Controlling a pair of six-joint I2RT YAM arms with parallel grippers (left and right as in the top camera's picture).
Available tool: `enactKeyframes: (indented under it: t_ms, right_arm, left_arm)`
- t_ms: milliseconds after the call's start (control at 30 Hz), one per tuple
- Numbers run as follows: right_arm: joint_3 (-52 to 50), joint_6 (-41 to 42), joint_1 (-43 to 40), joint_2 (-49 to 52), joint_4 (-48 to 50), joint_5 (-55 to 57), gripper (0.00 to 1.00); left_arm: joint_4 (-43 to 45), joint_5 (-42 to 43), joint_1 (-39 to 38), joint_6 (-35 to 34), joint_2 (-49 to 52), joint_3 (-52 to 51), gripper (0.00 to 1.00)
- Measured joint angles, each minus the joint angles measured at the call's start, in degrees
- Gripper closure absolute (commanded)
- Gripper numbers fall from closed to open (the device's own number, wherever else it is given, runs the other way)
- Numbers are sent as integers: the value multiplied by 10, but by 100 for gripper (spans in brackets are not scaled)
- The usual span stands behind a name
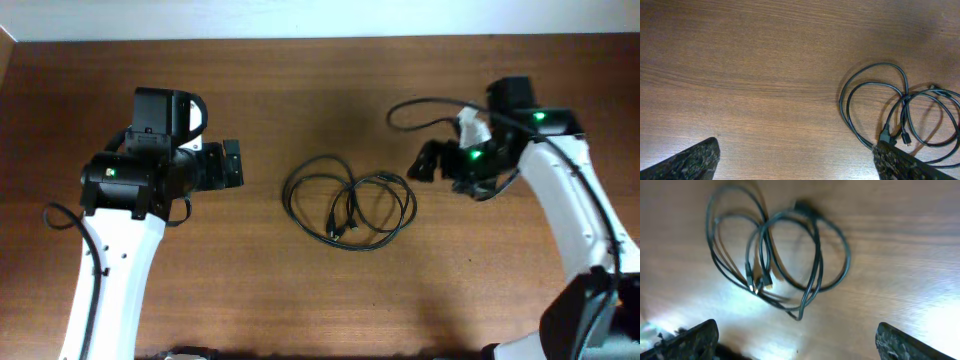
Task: Untangle cables
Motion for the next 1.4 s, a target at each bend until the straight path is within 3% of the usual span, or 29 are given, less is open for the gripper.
enactKeyframes:
  t_ms: [233,467,667,767,833,867,1067,1167,1267,1400]
  right_arm:
    - [-81,35,78,16,104,-2,0]
    - [-154,95,113,18,193,0,5]
    - [-206,119,125,19,259,-1,24]
    - [-208,119,145,19,286,-5,48]
    - [-208,120,158,19,296,-7,75]
    - [-208,120,165,19,298,-8,96]
    - [-208,125,166,19,293,-9,96]
    - [-177,126,153,18,234,-17,96]
    - [-80,125,130,12,174,-21,96]
    - [150,118,116,-8,106,-21,96]
  left_arm:
    - [0,0,0,0,0,0,1]
    - [0,0,0,0,0,0,1]
    - [0,0,0,0,0,0,1]
    - [0,0,0,0,0,0,1]
    - [0,0,0,0,0,0,1]
    - [0,0,0,0,0,0,1]
    - [0,0,0,0,0,0,1]
    - [0,0,0,0,0,0,1]
    - [0,0,0,0,0,0,1]
    - [0,0,0,0,0,0,1]
